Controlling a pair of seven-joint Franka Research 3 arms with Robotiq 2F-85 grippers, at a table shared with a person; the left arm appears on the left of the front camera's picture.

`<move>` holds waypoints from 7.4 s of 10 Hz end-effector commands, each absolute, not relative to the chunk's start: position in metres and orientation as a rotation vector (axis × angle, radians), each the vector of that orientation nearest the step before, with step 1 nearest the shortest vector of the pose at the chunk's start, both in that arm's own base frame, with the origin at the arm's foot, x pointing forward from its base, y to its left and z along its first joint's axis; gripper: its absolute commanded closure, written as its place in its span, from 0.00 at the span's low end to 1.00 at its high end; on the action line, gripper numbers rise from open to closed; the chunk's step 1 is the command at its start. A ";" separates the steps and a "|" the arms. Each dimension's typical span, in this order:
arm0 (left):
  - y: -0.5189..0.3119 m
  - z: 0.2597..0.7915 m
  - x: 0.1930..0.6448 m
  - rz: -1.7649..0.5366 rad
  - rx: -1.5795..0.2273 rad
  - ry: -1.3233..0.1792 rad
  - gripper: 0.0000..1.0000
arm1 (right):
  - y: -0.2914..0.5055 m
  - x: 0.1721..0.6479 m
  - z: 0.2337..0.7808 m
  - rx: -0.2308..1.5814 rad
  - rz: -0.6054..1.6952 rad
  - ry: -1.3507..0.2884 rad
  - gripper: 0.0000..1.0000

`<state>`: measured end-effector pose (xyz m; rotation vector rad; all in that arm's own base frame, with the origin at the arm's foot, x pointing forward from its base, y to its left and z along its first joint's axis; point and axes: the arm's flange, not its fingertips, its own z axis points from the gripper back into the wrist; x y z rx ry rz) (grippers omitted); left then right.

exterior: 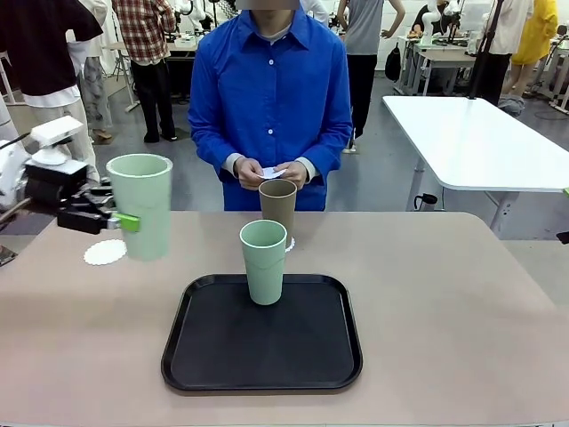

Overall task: Place coasters on the table and set cups on them.
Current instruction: Take one Reusable plastic cup from the Flat Tray and place it on a coaster set by the human.

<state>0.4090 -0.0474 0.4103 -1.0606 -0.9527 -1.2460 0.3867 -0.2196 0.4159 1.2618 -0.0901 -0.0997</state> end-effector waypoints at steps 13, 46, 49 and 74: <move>0.083 0.369 0.468 -0.990 -0.922 -1.126 0.14 | -0.218 0.383 0.416 1.269 -0.098 -0.092 0.00; 0.151 0.245 0.574 -1.075 -1.063 -1.133 0.14 | -0.218 0.383 0.416 1.269 -0.098 -0.092 0.00; 0.151 0.239 0.575 -1.085 -1.067 -1.127 0.14 | -0.218 0.383 0.416 1.269 -0.098 -0.092 0.00; 0.161 0.235 0.571 -1.173 -1.038 -1.051 0.00 | -0.218 0.383 0.416 1.269 -0.098 -0.092 0.00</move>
